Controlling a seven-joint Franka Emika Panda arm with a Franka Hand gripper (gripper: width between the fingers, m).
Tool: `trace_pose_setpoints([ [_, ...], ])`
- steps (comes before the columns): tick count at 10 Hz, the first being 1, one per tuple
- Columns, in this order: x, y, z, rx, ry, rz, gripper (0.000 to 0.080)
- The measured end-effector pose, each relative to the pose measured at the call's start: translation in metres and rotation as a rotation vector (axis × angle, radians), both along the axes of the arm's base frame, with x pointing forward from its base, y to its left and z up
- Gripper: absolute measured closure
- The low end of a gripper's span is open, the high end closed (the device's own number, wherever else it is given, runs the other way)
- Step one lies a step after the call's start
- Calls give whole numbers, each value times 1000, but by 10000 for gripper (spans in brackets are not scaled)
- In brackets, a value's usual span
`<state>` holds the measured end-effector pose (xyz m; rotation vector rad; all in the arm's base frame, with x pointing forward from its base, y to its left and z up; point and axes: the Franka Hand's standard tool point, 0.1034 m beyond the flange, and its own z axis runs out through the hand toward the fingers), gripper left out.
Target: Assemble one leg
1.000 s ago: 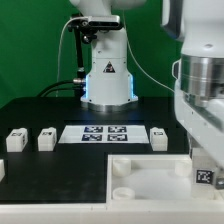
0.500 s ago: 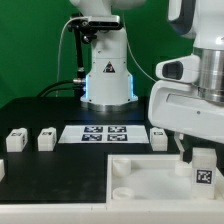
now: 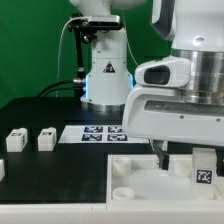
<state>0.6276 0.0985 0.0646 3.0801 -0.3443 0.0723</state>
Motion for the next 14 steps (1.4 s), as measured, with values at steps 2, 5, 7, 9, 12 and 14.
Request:
trace_pose_setpoints([
  [2, 0, 0, 0, 7, -6, -134, 358],
  [5, 0, 1, -1, 19, -16, -383, 505],
  [7, 1, 2, -1, 30, -26, -620, 505],
  [9, 3, 10, -1, 49, -28, -904, 505],
  [12, -1, 16, -2, 93, -116, -1361, 505],
  [14, -3, 14, -3, 100, -121, -1601, 505],
])
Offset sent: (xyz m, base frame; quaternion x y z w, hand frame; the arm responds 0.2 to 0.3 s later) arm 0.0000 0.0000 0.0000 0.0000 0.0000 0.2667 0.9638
